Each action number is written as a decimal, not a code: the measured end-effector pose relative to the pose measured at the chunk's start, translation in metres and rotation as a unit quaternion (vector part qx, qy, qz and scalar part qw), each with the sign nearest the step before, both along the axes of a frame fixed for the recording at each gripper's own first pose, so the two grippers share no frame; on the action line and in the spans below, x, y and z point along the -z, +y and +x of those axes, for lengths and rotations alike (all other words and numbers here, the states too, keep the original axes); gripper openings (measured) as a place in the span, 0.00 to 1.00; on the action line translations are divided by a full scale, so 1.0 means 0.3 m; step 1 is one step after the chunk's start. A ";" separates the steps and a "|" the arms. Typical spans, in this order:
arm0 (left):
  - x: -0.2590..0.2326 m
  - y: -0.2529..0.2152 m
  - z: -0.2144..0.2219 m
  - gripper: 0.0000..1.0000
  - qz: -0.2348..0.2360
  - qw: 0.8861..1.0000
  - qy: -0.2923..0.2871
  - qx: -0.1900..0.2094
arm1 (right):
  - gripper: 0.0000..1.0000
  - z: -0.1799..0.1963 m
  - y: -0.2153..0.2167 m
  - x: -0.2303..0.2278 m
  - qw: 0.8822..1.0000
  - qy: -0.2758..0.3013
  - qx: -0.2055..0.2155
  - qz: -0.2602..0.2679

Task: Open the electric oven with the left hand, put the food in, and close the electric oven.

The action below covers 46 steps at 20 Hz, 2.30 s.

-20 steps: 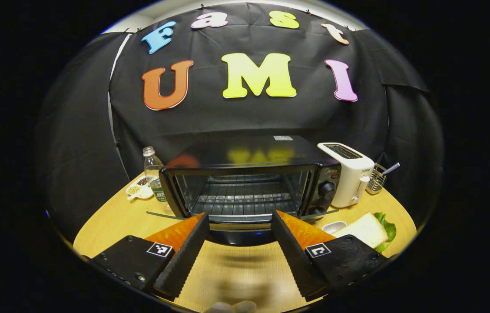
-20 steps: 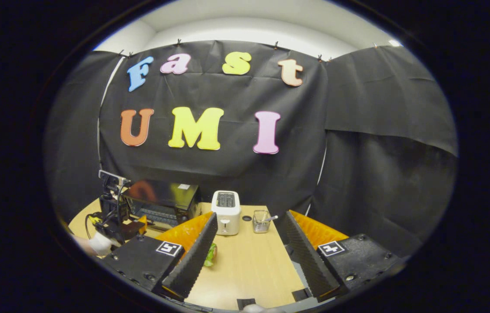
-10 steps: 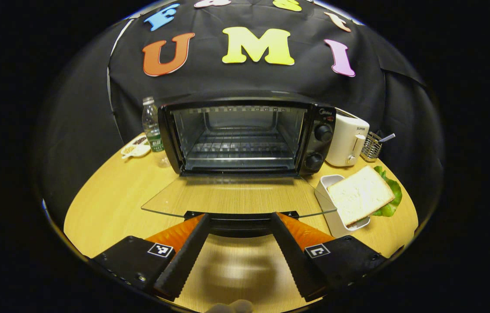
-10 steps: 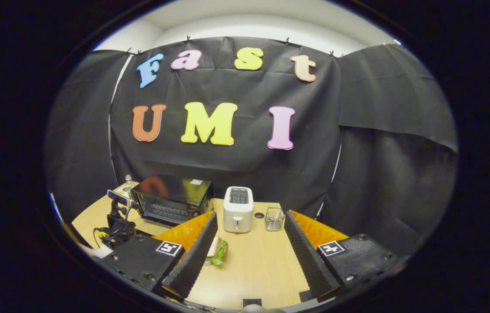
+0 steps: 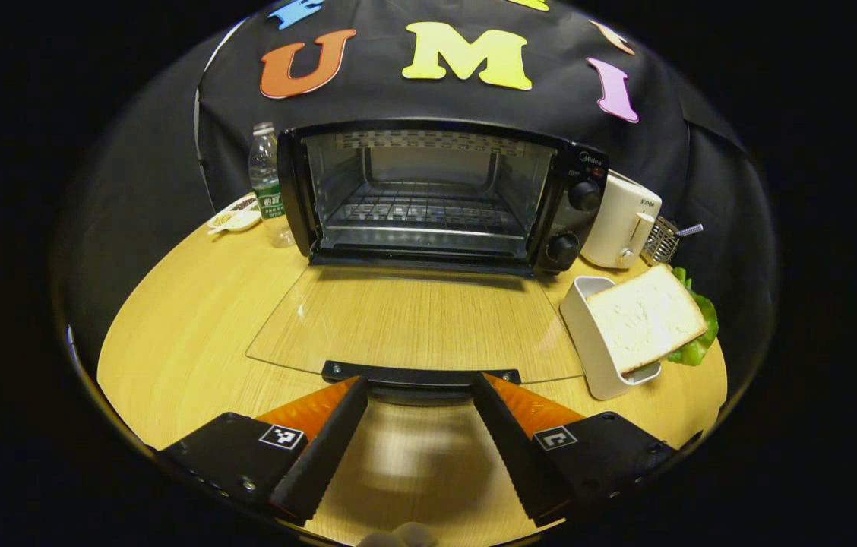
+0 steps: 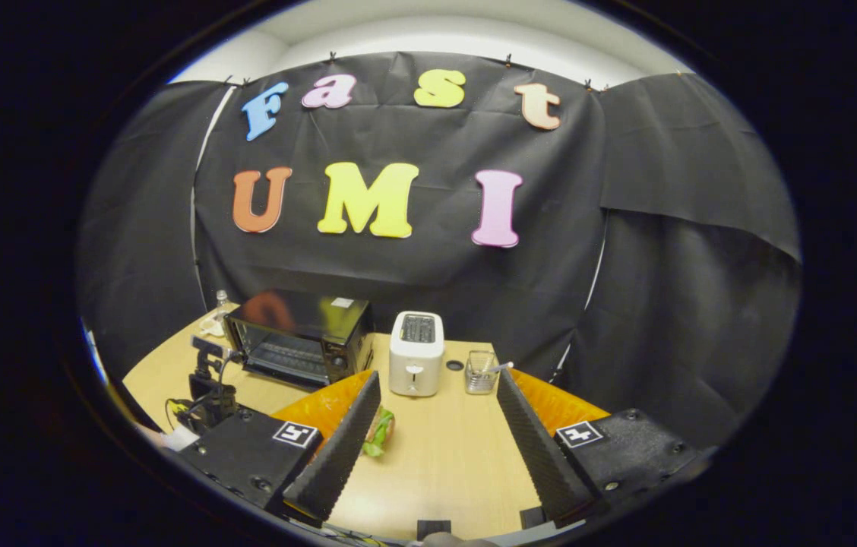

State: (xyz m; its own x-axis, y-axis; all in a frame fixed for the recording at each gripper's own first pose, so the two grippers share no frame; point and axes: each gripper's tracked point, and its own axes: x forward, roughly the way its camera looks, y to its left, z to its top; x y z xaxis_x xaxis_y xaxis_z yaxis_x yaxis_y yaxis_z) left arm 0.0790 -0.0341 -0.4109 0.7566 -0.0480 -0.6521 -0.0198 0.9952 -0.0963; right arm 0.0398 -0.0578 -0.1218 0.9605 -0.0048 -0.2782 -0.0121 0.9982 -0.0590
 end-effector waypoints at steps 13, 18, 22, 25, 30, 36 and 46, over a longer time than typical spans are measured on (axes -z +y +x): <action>-0.822 0.164 -0.201 0.93 0.034 0.980 -0.196 -0.031 | 0.98 0.276 0.131 0.696 0.957 0.164 -0.069 0.228; -1.005 0.187 -0.270 0.93 0.033 0.972 -0.222 -0.070 | 0.96 0.419 0.229 0.837 0.922 0.205 -0.101 0.312; -1.030 0.203 -0.309 0.93 0.055 0.970 -0.214 -0.103 | 0.89 0.505 0.292 0.863 0.896 0.229 -0.133 0.356; -1.025 0.195 -0.322 0.93 0.061 0.969 -0.202 -0.126 | 0.62 0.519 0.296 0.867 0.890 0.235 -0.137 0.366; -0.994 0.183 -0.318 0.93 0.061 0.969 -0.198 -0.135 | 0.41 0.518 0.311 0.830 0.884 0.241 -0.156 0.370; -0.961 0.268 -0.307 0.93 0.067 0.970 -0.211 -0.102 | 0.39 0.483 0.356 0.534 0.913 0.158 -0.137 0.350; -0.906 0.343 -0.316 0.93 0.047 0.980 -0.194 -0.020 | 0.39 0.478 0.776 0.271 0.883 0.052 -0.116 0.452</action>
State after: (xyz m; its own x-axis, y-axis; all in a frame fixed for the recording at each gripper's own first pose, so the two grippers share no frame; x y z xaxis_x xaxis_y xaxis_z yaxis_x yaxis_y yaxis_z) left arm -0.0158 0.0689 -0.1391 0.9483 0.0331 -0.3156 -0.0392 0.9991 -0.0130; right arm 0.1830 0.1751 -0.2032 0.8753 0.4580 -0.1548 -0.1807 0.6069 0.7739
